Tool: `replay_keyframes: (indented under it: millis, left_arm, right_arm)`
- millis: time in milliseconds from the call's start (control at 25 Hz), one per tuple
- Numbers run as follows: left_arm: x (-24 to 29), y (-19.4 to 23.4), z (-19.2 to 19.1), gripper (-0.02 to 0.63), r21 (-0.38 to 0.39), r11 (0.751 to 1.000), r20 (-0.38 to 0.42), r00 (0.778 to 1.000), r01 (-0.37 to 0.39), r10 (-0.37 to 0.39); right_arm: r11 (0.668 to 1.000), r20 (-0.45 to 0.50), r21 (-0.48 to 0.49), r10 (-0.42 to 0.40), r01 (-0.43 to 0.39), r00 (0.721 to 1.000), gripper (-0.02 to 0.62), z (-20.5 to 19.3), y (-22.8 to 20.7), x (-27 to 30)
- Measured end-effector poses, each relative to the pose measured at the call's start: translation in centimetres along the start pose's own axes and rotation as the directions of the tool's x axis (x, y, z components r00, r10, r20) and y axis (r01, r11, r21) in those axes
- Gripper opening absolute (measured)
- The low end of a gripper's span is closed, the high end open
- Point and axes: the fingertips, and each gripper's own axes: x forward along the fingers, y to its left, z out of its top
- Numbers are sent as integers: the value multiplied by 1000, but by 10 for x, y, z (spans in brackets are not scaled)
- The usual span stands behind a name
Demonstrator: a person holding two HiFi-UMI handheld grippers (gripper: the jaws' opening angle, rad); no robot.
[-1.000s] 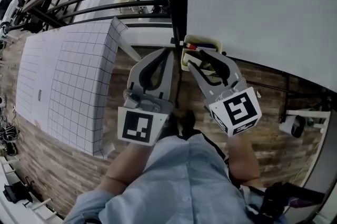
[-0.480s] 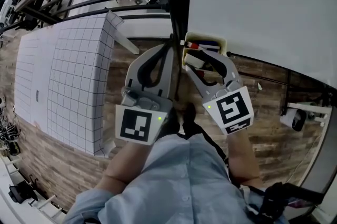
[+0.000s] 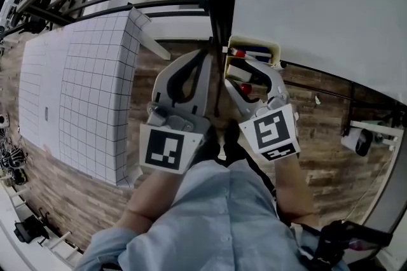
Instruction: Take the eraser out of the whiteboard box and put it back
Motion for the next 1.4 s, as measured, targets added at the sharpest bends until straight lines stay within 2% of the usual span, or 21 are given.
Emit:
replay_keyframes:
  millis: [280,600,1040,1400]
  left_arm:
    - [-5,3,5,-2,9,1000,0,1000,4,-4]
    - [-15,2,20,-2,25,999,28,999,22,-22]
    - [-29,-17,49,-2,50,996,107,991,75,-80]
    - [-41,-28,77,-2,82,992,167,980,94,-107]
  right_arm:
    - [1000,-11,13,-21,21,1000,143,1,-4,2]
    - [998,35,9,-63,63,997,137,26,-5,-16]
    - [987,162,19,-163,162,973,132,72,-10,-70]
    - [980,270,27,-196,196,943,132,110,-11,-111]
